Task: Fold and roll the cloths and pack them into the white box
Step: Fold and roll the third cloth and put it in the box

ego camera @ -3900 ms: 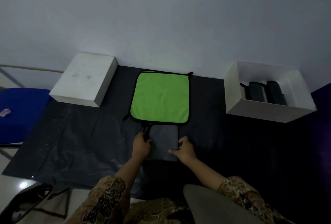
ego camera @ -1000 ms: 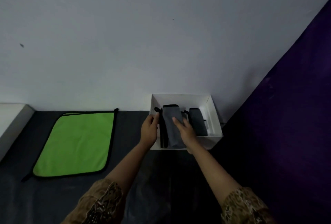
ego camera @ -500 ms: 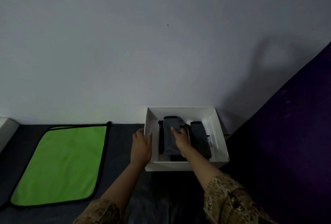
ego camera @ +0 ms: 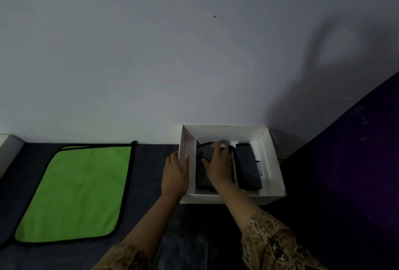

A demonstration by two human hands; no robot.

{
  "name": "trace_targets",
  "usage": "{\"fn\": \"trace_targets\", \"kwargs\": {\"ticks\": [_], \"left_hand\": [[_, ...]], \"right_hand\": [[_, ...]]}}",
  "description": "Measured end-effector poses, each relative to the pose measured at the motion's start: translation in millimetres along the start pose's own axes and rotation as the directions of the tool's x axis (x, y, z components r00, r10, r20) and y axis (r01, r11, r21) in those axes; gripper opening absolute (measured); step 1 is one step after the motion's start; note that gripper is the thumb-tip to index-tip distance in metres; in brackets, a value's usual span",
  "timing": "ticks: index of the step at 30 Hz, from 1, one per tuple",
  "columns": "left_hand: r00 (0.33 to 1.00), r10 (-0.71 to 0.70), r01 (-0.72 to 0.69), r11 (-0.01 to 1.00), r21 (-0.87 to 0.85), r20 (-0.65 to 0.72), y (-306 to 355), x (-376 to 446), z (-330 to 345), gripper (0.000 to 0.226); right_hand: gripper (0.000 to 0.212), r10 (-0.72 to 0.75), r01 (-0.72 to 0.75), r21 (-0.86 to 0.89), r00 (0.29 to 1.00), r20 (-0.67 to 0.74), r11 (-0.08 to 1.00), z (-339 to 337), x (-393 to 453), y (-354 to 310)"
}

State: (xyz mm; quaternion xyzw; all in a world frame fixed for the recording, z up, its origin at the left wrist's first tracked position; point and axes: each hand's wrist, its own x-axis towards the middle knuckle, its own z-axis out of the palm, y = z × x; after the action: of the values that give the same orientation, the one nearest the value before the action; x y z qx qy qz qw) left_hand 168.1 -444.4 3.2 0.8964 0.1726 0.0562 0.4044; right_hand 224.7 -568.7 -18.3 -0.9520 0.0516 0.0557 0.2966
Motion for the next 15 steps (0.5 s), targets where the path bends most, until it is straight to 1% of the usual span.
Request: {"fn": "trace_targets", "kwargs": {"ticks": [1,2,4,5,7,9,11,13,15], "left_hand": [[1.000,0.001,-0.001,1.000,-0.001,-0.002,0.4,-0.3,-0.5,0.038],[1.000,0.002,-0.002,1.000,-0.002,-0.002,0.4,0.0,-0.4,0.037],[1.000,0.001,-0.001,1.000,0.005,-0.002,0.5,0.0,-0.8,0.037],[1.000,-0.005,0.005,1.000,0.011,-0.003,0.4,0.1,-1.1,0.037],[1.000,-0.020,0.020,1.000,0.024,0.002,1.0,0.6,-1.6,0.037],[0.999,-0.038,0.038,0.999,0.037,0.008,2.1,1.0,-2.1,0.037],[0.997,-0.068,0.067,0.997,0.039,0.029,2.9,0.5,-2.5,0.039],[0.996,-0.073,0.071,0.996,0.048,0.057,2.5,-2.4,-5.0,0.041],[0.991,-0.029,0.017,0.995,0.097,0.129,-2.8,-8.9,-8.6,0.040]], "right_hand": [[0.044,-0.050,0.049,-0.095,0.999,-0.015,0.994,-1.8,0.2,-1.3],[0.038,-0.081,0.082,-0.156,0.997,0.012,0.984,-3.1,0.5,-2.2],[0.030,-0.064,0.094,-0.204,0.986,0.151,0.974,-2.7,-2.3,-3.1],[0.032,-0.025,0.081,-0.224,0.970,0.242,0.971,-1.6,-5.2,-2.3],[0.044,0.043,0.073,-0.276,0.919,0.393,0.959,-0.9,-9.4,0.5],[0.055,0.079,0.086,-0.309,0.870,0.486,0.947,-5.3,-11.6,1.1],[0.059,0.094,0.092,-0.331,0.858,0.505,0.939,-12.6,-15.0,-1.2],[0.057,0.093,0.066,-0.327,0.889,0.448,0.943,-21.0,-21.1,-2.3],[0.049,0.070,0.029,-0.265,0.932,0.356,0.964,-31.4,-30.0,-2.5]]}}
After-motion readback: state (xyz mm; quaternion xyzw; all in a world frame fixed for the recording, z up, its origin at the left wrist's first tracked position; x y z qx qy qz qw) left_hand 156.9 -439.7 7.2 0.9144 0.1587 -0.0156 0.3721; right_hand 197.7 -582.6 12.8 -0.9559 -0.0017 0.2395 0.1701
